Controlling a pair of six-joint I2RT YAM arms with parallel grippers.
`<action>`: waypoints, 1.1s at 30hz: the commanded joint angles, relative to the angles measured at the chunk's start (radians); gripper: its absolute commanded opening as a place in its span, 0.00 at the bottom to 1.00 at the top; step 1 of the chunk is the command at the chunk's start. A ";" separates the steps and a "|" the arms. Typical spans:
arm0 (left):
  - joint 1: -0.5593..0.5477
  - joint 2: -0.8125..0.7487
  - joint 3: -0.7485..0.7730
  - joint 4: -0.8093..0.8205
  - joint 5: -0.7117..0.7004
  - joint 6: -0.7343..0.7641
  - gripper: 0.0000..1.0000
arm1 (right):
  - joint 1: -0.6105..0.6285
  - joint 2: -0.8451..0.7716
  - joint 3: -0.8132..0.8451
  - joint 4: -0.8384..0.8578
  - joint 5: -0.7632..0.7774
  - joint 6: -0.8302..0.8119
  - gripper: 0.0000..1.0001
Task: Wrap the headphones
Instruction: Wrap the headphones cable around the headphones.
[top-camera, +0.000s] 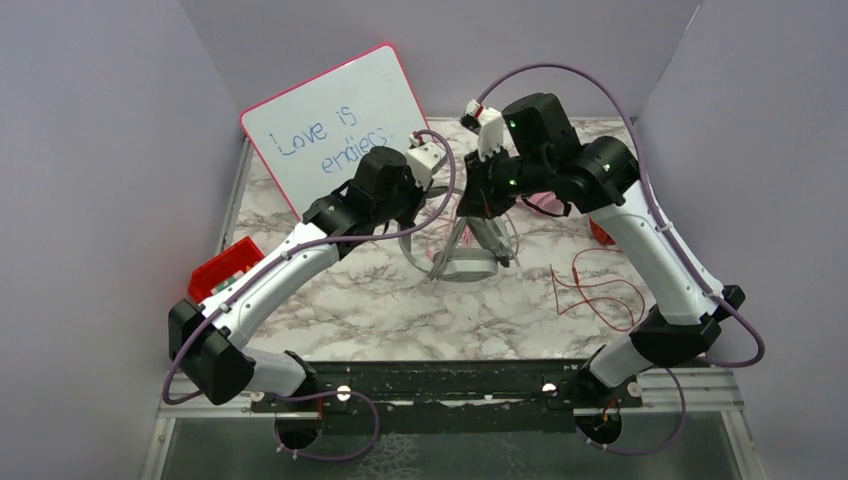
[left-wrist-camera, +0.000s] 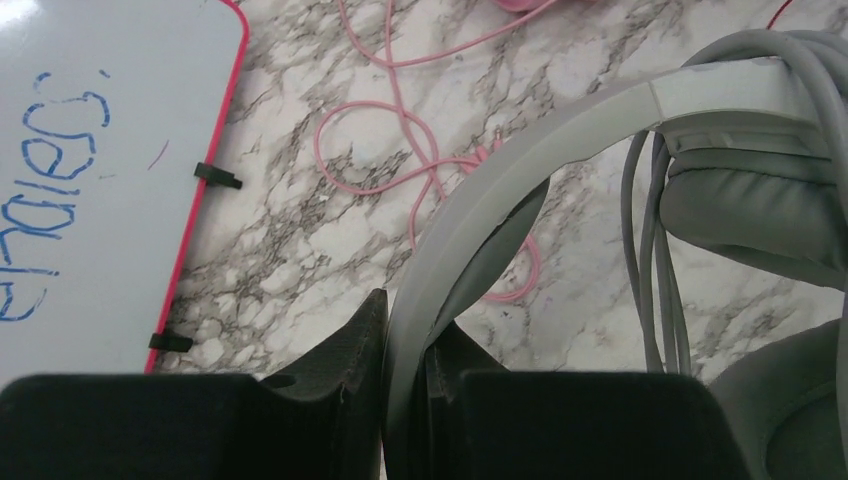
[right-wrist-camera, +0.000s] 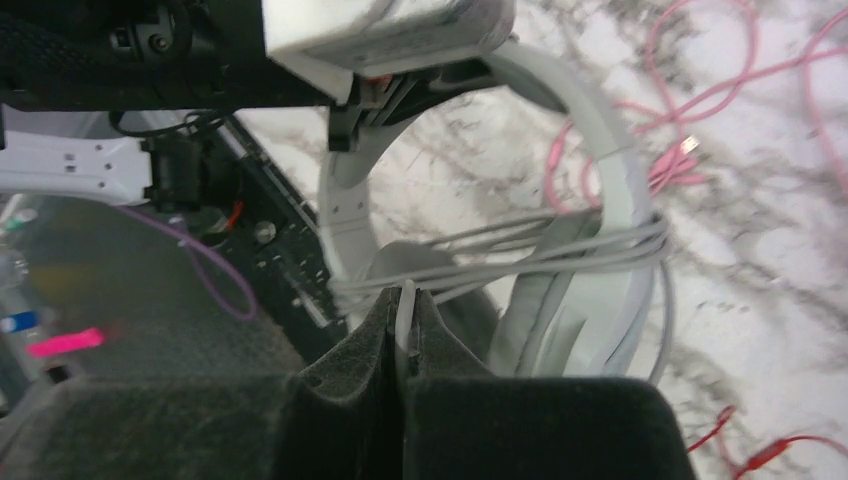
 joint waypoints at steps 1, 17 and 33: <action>-0.017 -0.029 -0.041 0.010 -0.170 0.036 0.00 | -0.010 -0.046 -0.065 -0.067 -0.166 0.187 0.00; -0.041 -0.073 -0.140 0.027 -0.338 0.065 0.00 | -0.011 -0.133 -0.171 -0.234 -0.106 0.238 0.00; -0.136 -0.115 -0.164 -0.047 -0.119 0.099 0.00 | -0.011 -0.060 -0.184 0.001 0.463 -0.174 0.00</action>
